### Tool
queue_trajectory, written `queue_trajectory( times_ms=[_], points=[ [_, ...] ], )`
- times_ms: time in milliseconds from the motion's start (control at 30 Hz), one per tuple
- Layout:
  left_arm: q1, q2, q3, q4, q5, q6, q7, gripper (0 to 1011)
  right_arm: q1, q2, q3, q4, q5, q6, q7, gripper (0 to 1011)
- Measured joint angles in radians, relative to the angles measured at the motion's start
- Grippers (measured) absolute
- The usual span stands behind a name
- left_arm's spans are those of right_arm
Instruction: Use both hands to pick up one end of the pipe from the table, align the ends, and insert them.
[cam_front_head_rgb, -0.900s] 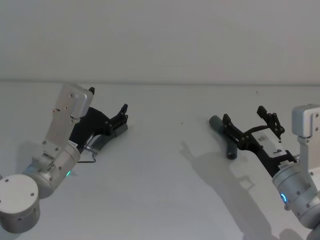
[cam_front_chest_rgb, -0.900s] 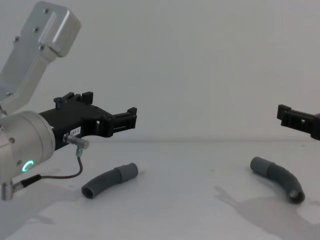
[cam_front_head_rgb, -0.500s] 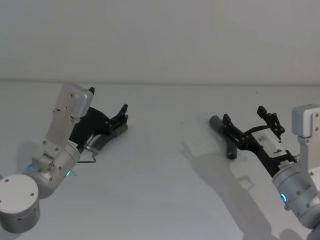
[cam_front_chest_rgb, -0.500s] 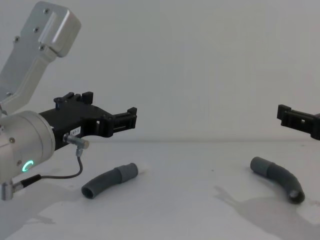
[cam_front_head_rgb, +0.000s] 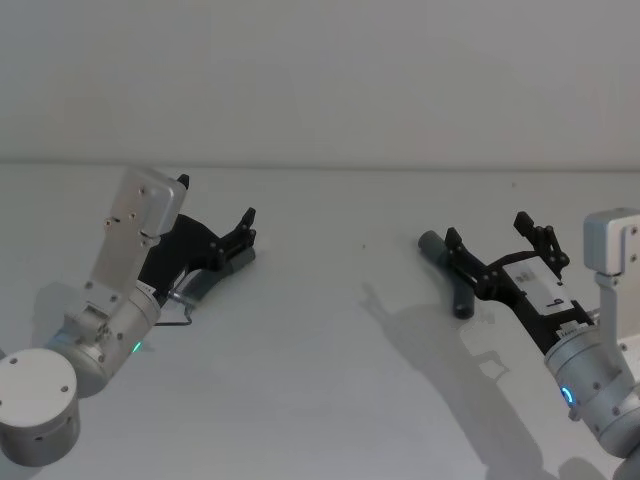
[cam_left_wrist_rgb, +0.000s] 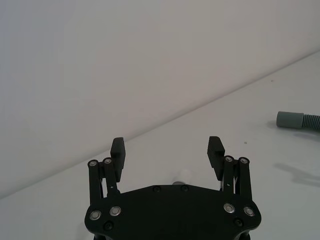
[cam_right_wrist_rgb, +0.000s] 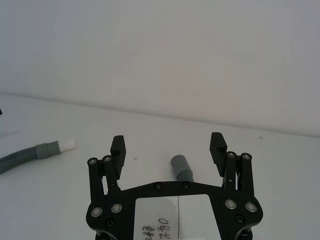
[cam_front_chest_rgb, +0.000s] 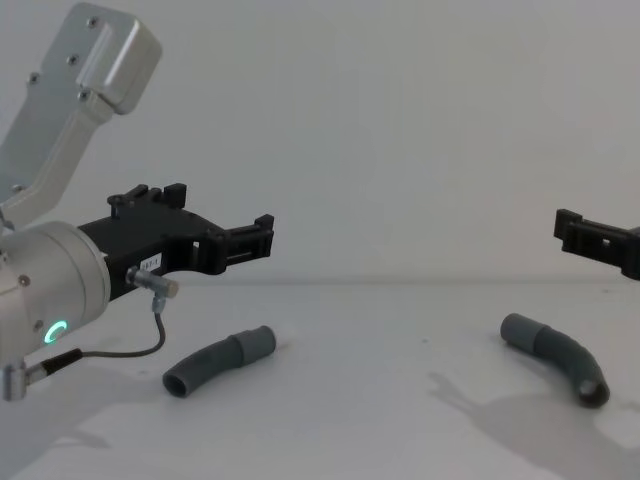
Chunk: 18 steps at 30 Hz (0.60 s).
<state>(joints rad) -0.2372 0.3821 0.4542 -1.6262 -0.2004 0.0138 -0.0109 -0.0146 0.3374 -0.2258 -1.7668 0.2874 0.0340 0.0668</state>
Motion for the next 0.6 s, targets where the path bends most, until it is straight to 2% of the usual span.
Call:
queue_trajectory(
  times_ms=[600],
  points=[
    [0.0,0.0,0.0,0.0,0.0,0.0,0.0,1001,0.0,0.0,0.0,0.0,0.0,0.0,0.0,1001]
  ],
)
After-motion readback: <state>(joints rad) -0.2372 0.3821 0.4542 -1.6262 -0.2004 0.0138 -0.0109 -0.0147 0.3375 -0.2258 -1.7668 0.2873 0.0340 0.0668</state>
